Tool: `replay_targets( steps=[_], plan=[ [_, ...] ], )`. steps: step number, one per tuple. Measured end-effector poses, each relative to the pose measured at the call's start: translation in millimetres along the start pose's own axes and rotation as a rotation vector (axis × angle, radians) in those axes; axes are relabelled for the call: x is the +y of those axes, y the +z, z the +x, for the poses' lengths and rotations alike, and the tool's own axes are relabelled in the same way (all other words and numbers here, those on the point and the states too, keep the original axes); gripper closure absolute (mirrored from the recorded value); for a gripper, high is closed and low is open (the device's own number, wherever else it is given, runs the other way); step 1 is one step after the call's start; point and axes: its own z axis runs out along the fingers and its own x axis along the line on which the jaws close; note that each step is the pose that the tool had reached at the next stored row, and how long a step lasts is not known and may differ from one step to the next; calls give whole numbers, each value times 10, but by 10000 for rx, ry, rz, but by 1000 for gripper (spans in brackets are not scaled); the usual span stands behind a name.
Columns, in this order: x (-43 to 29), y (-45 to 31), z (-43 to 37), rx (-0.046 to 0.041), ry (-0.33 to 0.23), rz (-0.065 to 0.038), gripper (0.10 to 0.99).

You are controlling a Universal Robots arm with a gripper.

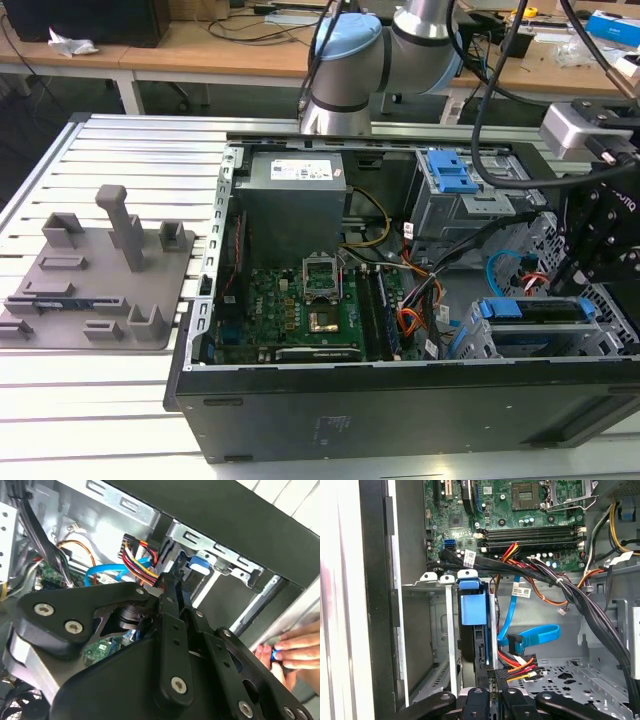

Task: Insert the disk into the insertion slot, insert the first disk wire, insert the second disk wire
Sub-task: 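Insert the first disk wire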

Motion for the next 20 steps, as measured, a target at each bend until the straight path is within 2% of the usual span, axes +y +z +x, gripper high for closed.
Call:
replay_targets(
  steps=[1,2,7,12,20],
  plan=[
    [-1,-2,3,-128,0,22,922],
    [1,-2,13,-165,4,23,922],
    [2,-2,16,-169,5,24,922],
    [18,1,79,-170,5,23,922],
    [23,9,98,-170,4,10,922]
  ],
)
